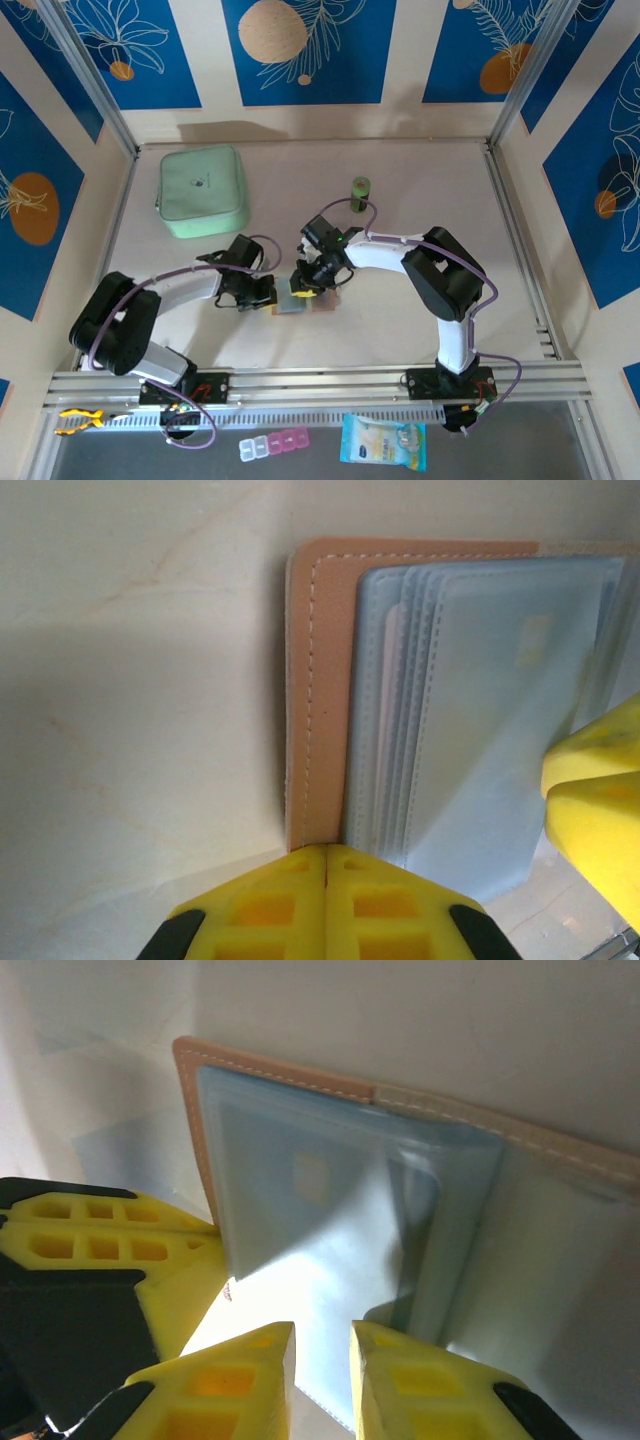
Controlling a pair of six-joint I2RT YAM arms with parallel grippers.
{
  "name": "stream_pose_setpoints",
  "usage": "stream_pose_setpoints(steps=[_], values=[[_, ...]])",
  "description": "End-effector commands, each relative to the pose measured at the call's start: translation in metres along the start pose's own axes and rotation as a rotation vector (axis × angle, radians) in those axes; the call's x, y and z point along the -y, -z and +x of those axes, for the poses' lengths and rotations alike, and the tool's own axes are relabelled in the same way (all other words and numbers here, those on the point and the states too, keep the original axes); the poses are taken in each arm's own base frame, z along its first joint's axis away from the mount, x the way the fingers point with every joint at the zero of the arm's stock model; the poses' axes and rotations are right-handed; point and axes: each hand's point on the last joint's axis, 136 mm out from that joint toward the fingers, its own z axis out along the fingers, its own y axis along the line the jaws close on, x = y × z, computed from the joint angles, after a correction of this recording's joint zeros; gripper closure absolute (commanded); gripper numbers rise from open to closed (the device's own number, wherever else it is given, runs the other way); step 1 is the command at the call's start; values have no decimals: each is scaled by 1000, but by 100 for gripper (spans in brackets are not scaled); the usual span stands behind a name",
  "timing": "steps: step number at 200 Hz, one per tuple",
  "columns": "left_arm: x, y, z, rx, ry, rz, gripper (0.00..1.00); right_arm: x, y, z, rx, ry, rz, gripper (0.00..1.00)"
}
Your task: Take the credit cards out of the card holder
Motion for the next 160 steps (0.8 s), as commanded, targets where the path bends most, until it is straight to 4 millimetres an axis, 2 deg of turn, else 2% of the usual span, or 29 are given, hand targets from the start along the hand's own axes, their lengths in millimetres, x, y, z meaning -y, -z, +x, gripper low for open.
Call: stream_pose_setpoints(steps=[1,50,93,160], values=[[-13,1,5,-6,25,-37,97,6,3,7,-6,-29,37,77],[-12,2,3,1,19,-37,97,14,7,8,11,-33,55,77],[-2,13,-3,27,4,-22,97,15,10,8,15,-26,55,77],[33,36,-18,84,-11,86,90,19,11,8,16,-35,53,78]])
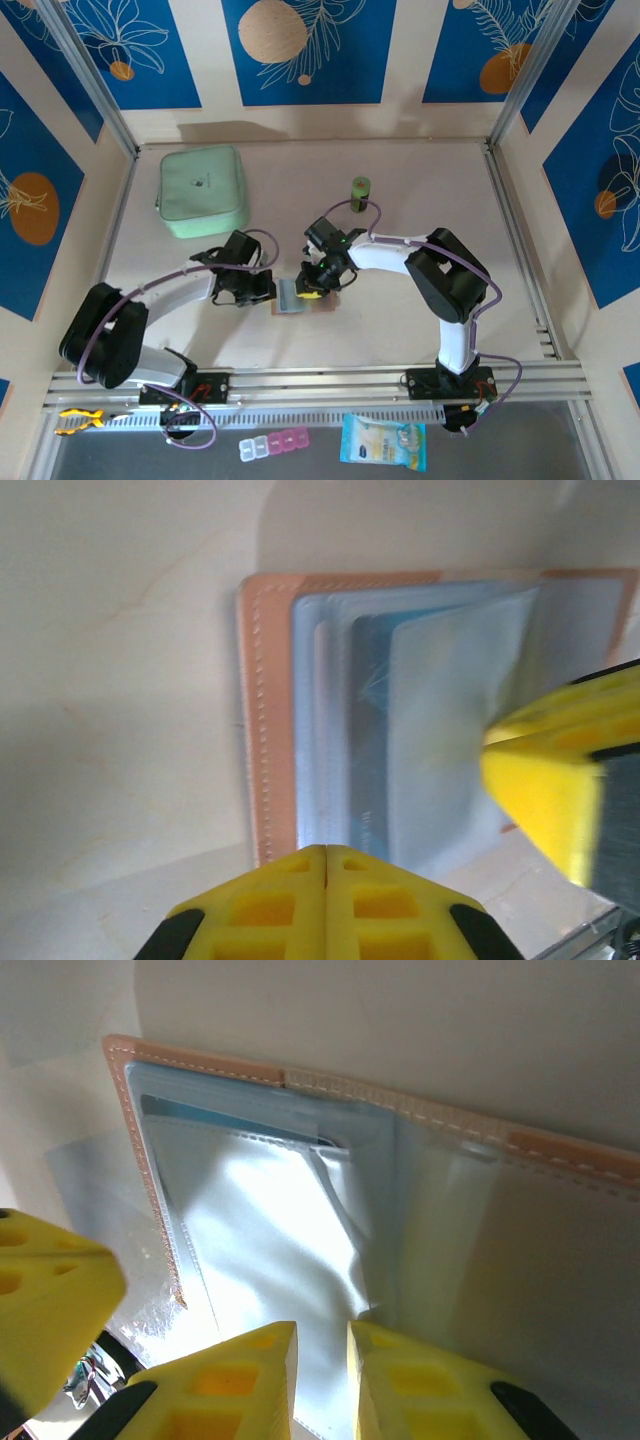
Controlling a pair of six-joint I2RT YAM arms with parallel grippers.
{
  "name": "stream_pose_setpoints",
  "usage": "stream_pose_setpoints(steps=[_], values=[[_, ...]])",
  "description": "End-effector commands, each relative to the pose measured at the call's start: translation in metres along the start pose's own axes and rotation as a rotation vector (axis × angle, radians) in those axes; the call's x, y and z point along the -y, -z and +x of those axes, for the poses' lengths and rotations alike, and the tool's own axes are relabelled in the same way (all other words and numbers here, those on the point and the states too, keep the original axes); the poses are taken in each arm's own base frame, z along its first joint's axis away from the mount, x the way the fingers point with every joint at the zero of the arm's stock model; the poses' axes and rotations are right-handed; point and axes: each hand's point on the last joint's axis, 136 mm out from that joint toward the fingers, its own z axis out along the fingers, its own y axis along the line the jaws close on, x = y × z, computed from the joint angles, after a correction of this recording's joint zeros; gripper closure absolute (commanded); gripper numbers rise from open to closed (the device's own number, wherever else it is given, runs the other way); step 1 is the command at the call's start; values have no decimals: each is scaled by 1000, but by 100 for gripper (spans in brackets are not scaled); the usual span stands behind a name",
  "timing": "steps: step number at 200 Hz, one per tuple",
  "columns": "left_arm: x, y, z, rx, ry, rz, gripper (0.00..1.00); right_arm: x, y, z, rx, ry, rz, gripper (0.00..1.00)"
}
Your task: Take the credit cards out of the card holder
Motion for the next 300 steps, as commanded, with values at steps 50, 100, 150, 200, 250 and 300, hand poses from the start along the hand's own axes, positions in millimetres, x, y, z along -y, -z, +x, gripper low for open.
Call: stream_pose_setpoints(steps=[50,100,150,200,250,300], values=[[38,6,-15,19,17,132,80,7,7,4,-2,-31,-17,78],[42,-6,-13,-4,26,145,67,6,7,5,-4,-37,-39,79],[41,-16,-9,-30,37,142,67,4,7,6,-8,-40,-57,79],[43,-21,-9,-45,38,146,71,3,9,7,-3,-38,-64,79],[48,-21,-11,-45,31,158,72,-4,23,8,32,-17,-78,79],[63,-13,-18,-36,8,176,72,-5,40,6,77,-4,-64,78]])
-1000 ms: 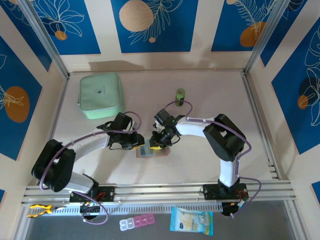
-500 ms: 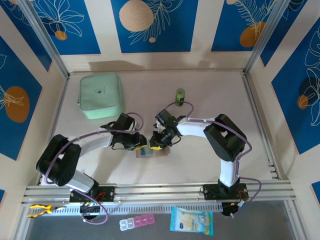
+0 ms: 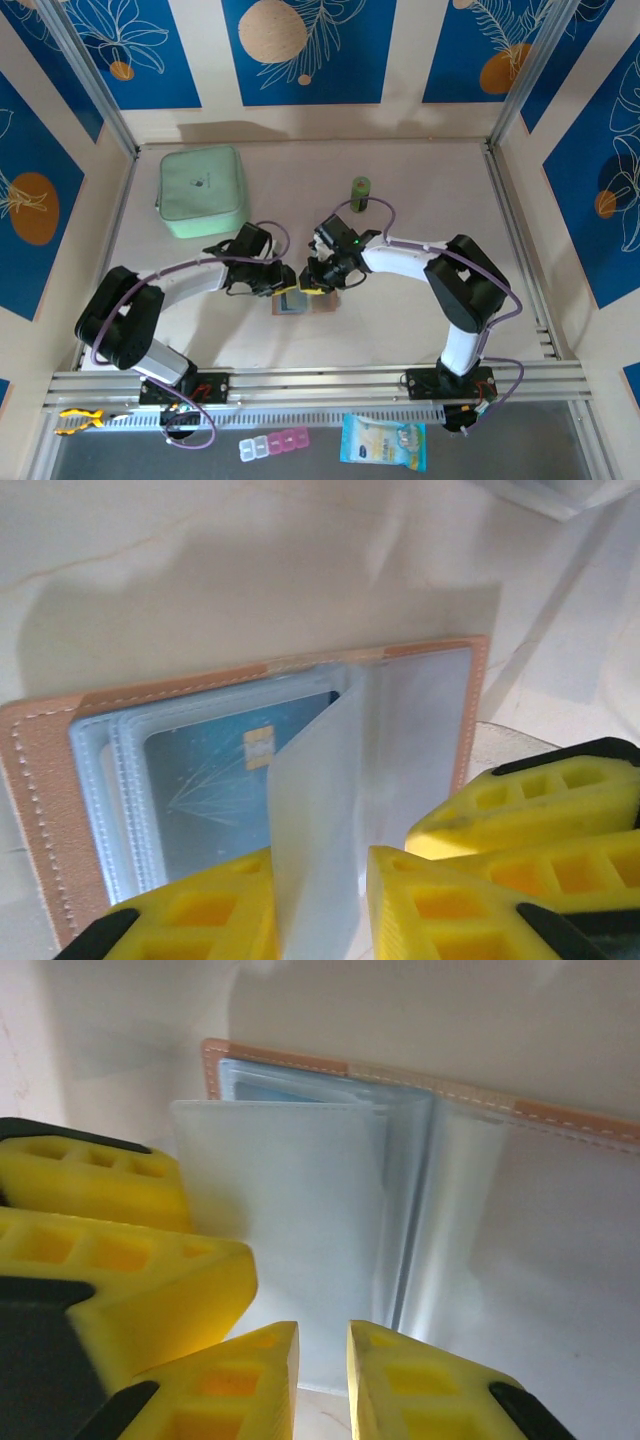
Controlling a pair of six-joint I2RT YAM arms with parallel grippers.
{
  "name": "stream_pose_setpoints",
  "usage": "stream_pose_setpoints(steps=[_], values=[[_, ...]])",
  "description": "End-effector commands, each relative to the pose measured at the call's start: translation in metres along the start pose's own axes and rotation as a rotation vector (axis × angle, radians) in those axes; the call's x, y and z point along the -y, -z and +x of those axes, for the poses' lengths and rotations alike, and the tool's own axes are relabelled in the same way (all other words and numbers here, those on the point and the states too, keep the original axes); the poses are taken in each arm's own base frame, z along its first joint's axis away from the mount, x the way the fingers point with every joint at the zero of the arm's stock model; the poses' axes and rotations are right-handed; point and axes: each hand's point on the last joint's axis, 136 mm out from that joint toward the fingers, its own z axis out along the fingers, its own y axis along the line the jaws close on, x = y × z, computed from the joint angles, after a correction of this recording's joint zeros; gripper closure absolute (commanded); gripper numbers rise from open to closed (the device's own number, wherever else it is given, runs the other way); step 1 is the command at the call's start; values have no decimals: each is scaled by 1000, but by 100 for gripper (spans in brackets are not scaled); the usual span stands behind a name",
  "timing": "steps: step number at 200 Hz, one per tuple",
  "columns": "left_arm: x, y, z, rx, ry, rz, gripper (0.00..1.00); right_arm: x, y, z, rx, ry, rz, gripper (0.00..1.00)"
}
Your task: Take the credit cards out of the card holder
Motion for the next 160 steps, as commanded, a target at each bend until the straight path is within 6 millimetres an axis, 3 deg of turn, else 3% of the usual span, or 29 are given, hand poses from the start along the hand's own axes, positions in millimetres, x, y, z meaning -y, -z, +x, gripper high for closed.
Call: stream_pose_setpoints(steps=[1,61,115,160], values=[[18,3,0,-20,-21,32,71,4,13,5,10,-12,19,78],[42,-2,-5,-33,-55,45,62,15,40,1,71,-18,40,78],[65,-27,-5,-75,-90,58,54,33,64,0,130,-58,47,76],[74,-48,-1,-114,-98,61,51,45,74,4,153,-83,48,74]])
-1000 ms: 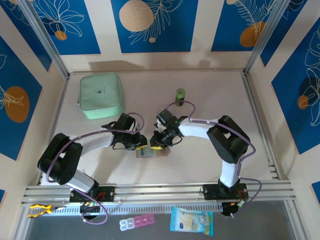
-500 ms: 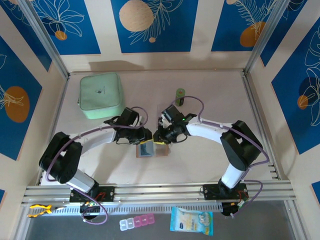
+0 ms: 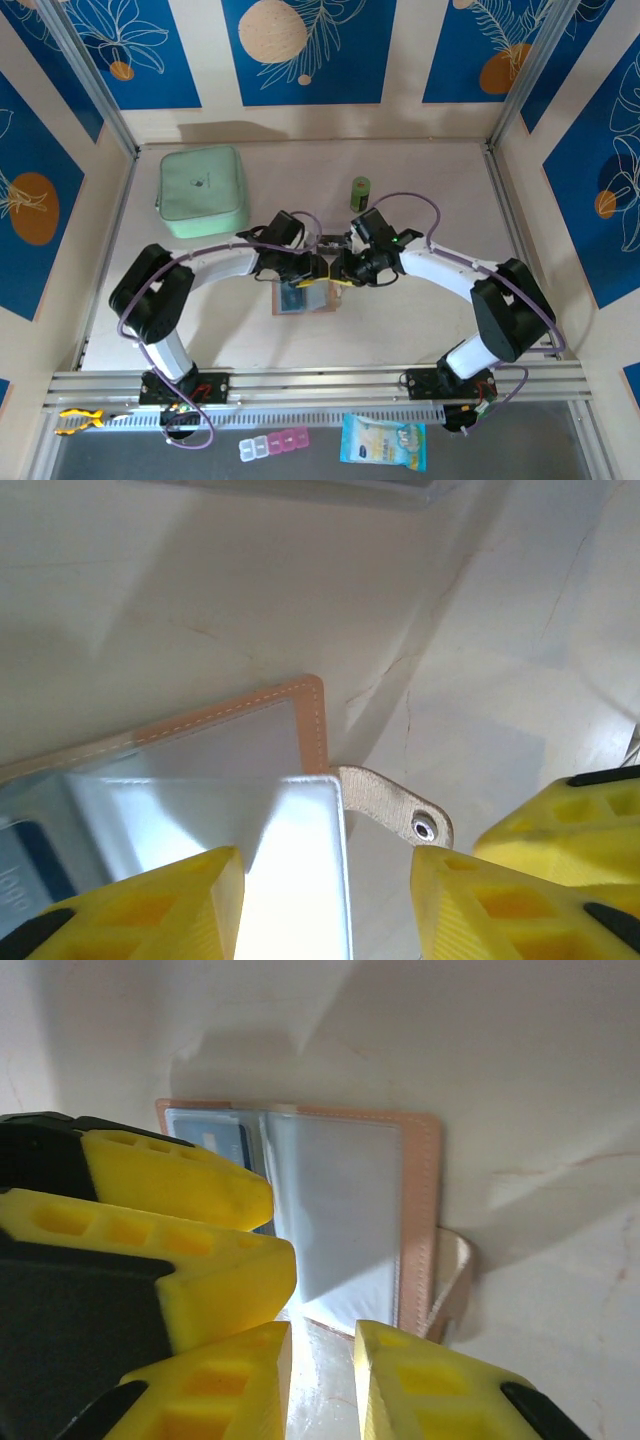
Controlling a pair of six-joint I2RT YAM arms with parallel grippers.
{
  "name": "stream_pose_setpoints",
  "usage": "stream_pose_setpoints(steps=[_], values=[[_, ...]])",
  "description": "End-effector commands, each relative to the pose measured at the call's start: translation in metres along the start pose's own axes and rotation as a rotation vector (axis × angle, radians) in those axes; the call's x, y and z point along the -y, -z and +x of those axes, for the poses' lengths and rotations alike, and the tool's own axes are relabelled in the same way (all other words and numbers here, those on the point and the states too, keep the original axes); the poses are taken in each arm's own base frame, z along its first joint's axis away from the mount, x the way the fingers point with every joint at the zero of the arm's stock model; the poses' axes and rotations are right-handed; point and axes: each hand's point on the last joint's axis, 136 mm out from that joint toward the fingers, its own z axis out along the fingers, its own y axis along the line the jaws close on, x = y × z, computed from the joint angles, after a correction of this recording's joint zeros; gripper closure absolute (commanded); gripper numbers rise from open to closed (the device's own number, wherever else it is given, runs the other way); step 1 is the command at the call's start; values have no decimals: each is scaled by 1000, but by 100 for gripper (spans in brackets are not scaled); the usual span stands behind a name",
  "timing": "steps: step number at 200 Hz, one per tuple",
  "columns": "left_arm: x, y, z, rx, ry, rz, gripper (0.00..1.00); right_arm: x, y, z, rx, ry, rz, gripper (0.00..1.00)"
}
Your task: Take the credit cards out of the card holder
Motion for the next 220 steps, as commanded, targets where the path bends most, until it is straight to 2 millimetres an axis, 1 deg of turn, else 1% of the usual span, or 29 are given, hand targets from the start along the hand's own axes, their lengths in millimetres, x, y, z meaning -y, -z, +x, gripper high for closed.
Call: stream_pose_setpoints(steps=[1,20,37,74,110,153,190,220], values=[[12,-8,0,-22,-11,31,51,2,8,5,1,3,-7,74],[12,-12,0,-27,-5,35,49,3,10,5,5,1,-8,74],[13,-10,-1,-19,-12,35,49,2,9,6,0,-3,-17,74],[8,8,-2,21,-37,2,50,-10,1,6,-22,-3,-58,75],[-11,31,-3,78,-20,-28,51,-27,-13,7,-56,19,-72,77],[-42,53,4,119,20,-61,56,-46,-35,10,-105,49,-78,80],[-66,60,15,121,66,-74,60,-55,-52,13,-139,55,-82,80],[-79,60,20,116,89,-83,66,-58,-63,14,-161,60,-78,80]])
